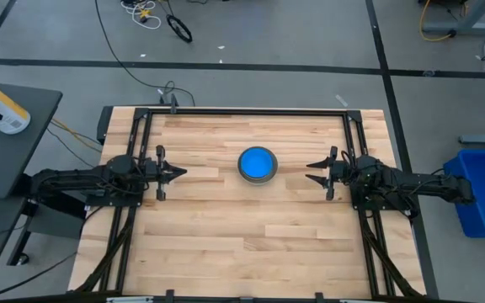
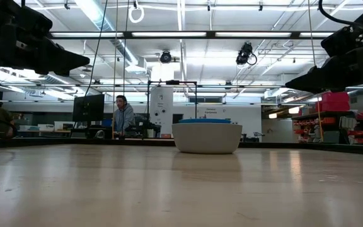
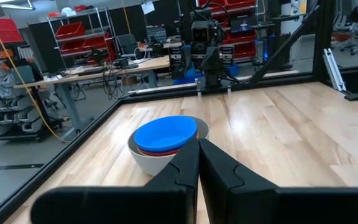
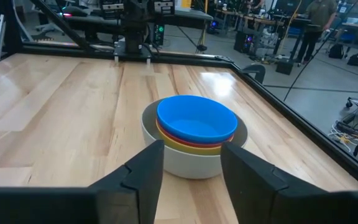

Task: Nest bowls inside each other
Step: Return to Home Position

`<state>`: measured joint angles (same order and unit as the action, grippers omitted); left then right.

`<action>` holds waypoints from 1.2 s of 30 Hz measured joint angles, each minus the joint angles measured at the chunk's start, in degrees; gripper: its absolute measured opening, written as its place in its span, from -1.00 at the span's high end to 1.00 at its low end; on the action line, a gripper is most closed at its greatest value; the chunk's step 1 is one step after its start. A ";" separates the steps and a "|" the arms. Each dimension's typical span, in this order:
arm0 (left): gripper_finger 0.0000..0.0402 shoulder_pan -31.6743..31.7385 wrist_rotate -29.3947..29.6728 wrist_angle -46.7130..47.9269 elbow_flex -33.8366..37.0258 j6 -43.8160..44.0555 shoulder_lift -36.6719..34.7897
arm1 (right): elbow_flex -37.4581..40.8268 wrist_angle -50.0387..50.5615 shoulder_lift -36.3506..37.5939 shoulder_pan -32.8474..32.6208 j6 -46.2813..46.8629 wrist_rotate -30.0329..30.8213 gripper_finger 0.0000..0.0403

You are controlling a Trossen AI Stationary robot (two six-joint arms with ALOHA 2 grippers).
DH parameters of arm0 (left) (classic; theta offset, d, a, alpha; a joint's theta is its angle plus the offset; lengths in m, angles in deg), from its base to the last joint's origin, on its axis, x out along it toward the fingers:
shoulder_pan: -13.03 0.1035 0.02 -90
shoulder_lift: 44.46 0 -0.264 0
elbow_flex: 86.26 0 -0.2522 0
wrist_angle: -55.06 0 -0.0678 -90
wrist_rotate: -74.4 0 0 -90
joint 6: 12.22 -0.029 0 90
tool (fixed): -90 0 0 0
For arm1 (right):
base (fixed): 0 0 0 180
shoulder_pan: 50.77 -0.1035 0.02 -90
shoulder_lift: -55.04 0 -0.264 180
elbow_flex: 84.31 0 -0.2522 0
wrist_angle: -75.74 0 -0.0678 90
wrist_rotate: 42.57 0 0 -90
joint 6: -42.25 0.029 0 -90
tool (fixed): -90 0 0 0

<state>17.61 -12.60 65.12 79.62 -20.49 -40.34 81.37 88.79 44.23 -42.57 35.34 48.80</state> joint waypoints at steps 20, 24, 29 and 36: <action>0.92 0.00 0.00 -0.02 0.00 -0.54 0.00 | 0.00 0.00 0.00 0.00 -0.02 -0.02 -0.03; 0.92 0.00 0.00 -0.02 0.00 -0.54 0.00 | 0.00 0.01 0.00 0.00 -0.01 0.00 -0.06; 0.92 0.00 0.00 -0.02 0.00 -0.54 0.00 | -0.02 0.00 0.00 0.01 -0.01 -0.02 -0.09; 0.92 0.00 0.00 -0.02 0.00 -0.54 0.00 | -0.02 0.00 0.00 0.00 -0.02 -0.02 -0.13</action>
<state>17.61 -12.60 65.10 79.62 -21.03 -40.34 81.35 88.79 44.23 -42.57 35.31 48.78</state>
